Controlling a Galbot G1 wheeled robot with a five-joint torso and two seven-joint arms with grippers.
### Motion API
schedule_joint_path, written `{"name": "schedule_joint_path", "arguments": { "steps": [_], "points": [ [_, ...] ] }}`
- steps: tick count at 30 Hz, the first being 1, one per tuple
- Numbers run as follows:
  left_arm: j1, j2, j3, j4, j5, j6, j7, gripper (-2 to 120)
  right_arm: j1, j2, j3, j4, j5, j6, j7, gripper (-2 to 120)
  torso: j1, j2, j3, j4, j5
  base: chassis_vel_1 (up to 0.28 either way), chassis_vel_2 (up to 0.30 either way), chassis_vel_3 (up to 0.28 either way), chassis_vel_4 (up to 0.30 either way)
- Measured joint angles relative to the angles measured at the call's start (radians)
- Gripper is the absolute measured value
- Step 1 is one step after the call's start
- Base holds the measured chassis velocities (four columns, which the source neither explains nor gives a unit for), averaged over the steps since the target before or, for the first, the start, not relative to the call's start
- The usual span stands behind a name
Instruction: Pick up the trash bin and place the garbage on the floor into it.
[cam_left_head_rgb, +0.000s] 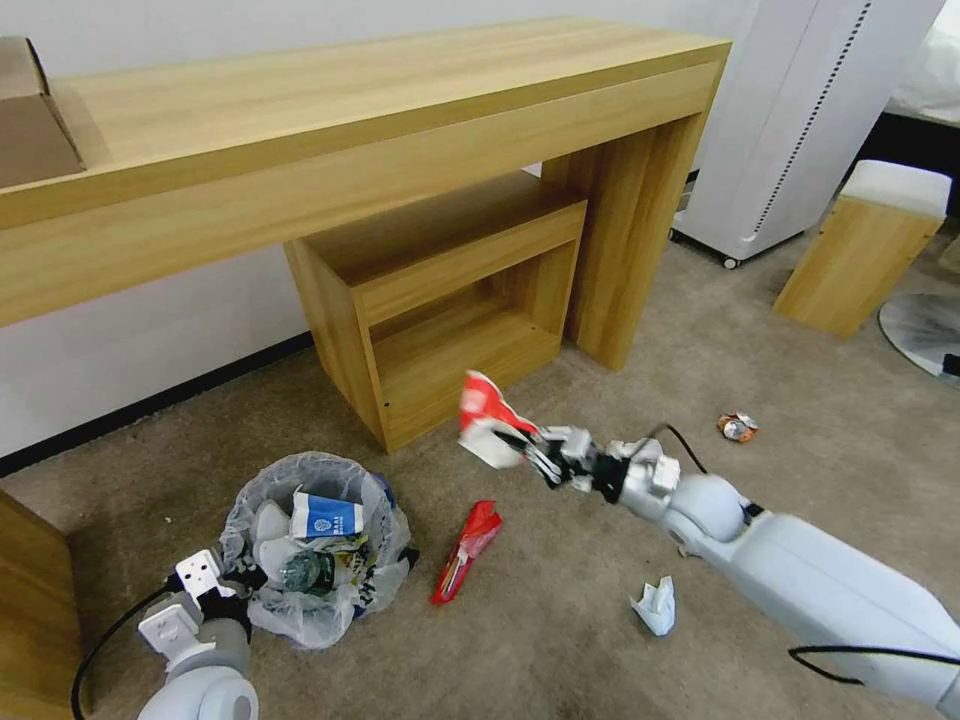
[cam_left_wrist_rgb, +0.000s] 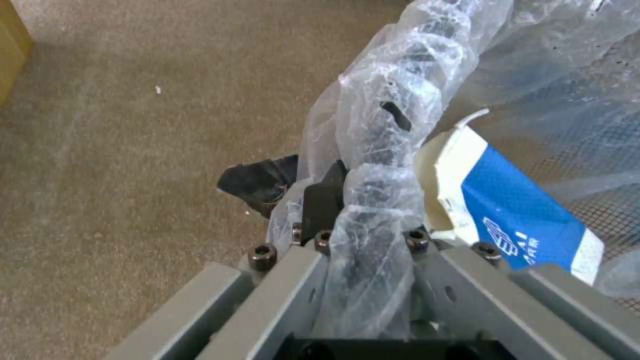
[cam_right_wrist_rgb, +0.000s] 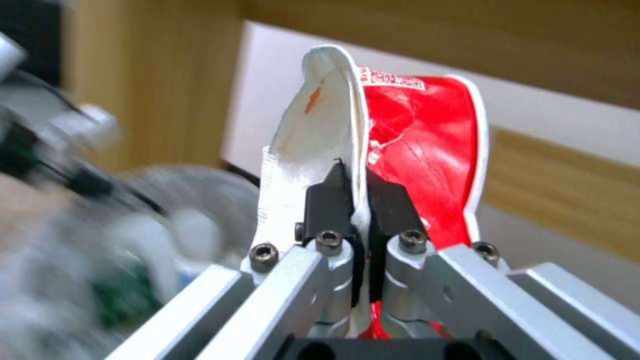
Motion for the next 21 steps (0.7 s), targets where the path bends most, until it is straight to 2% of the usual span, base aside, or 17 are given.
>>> {"name": "schedule_joint_path", "arguments": {
  "steps": [2,4,5,6,8,10,14,18,21],
  "points": [
    [0.0,-0.002,0.001,-0.008,0.001,0.004,0.0,0,0.067,0.001,-0.108,0.067,0.027,-0.037,0.03,0,0.0,0.0,0.0,-0.0001,0.0,0.0,0.0,0.0,0.0],
    [0.001,-0.003,0.001,-0.01,0.001,0.005,0.0,0,0.087,0.002,-0.141,0.08,0.032,-0.049,0.041,0,0.0,0.0,0.0,-0.0001,0.0001,0.0,0.0,0.0,0.0],
    [0.001,-0.003,0.001,-0.013,0.001,0.006,0.0,0,0.111,0.006,-0.175,0.09,0.039,-0.061,0.054,0,0.0,0.0,0.0,-0.0002,0.0,0.0,0.0,0.0,0.0],
    [0.001,-0.005,0.001,-0.018,0.002,0.007,-0.001,0,0.173,0.018,-0.258,0.1,0.048,-0.081,0.083,0,0.0,0.0,0.0,-0.0002,0.0,0.0,0.0,0.0,0.0],
    [0.001,-0.006,0.001,-0.02,0.002,0.007,-0.001,0,0.193,0.024,-0.284,0.1,0.05,-0.088,0.096,0,0.0,0.0,0.0,-0.0001,0.0,0.0,0.0,0.0,0.0],
    [0.003,-0.013,0.004,-0.026,0.004,0.007,-0.001,0,0.269,0.056,-0.383,0.083,0.057,-0.106,0.14,0,0.0,0.0,0.0,0.0,0.0,0.0,0.0,0.0,0.0],
    [0.005,-0.016,0.006,-0.028,0.008,0.007,-0.001,0,0.301,0.077,-0.426,0.064,0.061,-0.115,0.156,0,0.0,0.0,0.0,-0.0001,-0.0001,0.0,0.0,0.0,0.0],
    [0.009,-0.022,0.006,-0.039,0.011,0.007,0.001,0,0.373,0.153,-0.539,-0.006,0.09,-0.132,0.191,0,0.0,0.0,0.0,-0.0001,0.0001,0.0,0.0,0.0,0.0],
    [0.011,-0.023,0.003,-0.045,0.011,0.007,0.002,0,0.396,0.191,-0.578,-0.038,0.107,-0.141,0.202,0,0.0,0.0,0.0,-0.0001,0.0,0.0,0.0,0.0,0.0]
  ]
}}
